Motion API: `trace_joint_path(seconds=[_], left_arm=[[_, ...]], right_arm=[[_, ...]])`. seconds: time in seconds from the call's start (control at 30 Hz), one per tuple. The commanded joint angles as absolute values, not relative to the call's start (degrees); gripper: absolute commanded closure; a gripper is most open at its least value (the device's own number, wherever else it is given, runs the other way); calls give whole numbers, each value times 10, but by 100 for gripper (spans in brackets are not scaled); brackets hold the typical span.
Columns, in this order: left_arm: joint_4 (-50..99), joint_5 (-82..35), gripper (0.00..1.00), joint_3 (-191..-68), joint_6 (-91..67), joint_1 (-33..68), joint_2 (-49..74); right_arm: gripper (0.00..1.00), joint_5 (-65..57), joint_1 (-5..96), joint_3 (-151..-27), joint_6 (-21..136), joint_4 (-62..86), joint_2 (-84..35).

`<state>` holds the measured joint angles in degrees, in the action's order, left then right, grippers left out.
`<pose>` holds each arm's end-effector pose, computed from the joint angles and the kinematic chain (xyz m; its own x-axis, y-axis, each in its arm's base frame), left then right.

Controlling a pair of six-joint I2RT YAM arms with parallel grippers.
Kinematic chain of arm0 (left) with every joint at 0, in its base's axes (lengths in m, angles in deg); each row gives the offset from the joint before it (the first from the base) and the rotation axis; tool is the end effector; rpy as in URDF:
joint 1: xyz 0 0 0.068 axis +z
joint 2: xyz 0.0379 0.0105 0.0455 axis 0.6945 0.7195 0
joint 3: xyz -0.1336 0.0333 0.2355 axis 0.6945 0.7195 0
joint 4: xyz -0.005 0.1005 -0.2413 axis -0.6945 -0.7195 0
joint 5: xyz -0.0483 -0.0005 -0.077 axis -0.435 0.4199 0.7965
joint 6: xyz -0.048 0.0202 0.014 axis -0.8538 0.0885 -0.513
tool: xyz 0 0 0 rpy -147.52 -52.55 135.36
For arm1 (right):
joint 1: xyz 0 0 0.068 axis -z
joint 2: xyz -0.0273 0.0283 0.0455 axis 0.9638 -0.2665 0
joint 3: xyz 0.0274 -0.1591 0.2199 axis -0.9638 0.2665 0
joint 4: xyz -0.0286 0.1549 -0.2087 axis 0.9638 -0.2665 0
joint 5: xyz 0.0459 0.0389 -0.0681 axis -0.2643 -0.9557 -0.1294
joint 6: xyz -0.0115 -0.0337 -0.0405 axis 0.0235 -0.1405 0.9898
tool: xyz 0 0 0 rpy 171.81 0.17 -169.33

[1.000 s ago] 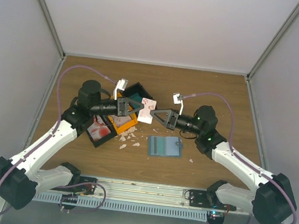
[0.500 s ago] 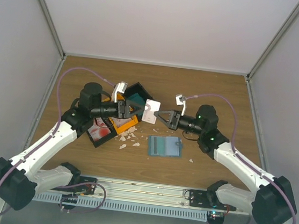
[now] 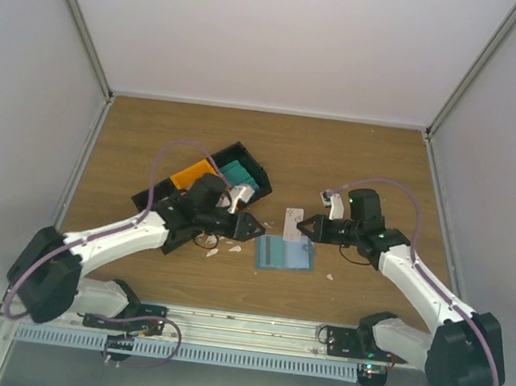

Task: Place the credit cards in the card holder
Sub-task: Pick up the credit card from the storage box, then insert the credit card into the card holder.

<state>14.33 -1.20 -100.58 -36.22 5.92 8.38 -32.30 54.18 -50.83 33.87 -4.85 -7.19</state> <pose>0.1971 -0.1774 0.2379 -0.8772 0.0493 -0.4775 0.4213 0.5558 -0.7166 0.2023 0.0973 0.2255 -0.9016 0.1010 -0.4206 -0.2594 0.6518 0.7126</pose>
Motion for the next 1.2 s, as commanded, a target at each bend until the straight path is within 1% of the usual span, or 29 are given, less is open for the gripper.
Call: trace_joint_path(seconds=[0.0,0.13,0.23,0.5,0.7,0.93,1.07,1.17], left_arm=[[185,-75,58,-1013,-346,14,154],[184,-113,62,-1026,-344,-11,204],[177,-123,64,-1034,-326,-13,232],[165,-127,63,-1045,-313,-14,282],[157,-137,63,-1050,-318,-18,304],[145,-163,73,-1056,-321,-24,323],[134,-180,78,-1060,-321,-32,336],[124,-195,84,-1063,-321,-38,343]], right_arm=[[99,-337,553,-489,386,-113,-102],[100,-366,555,-470,389,-97,-148],[99,-366,555,-468,395,-86,-176],[100,-349,560,-489,417,-102,-231],[100,-352,561,-492,409,-91,-243],[99,-397,561,-485,369,-43,-263],[100,-401,561,-478,341,-24,-274],[100,-401,561,-471,319,-12,-281]])
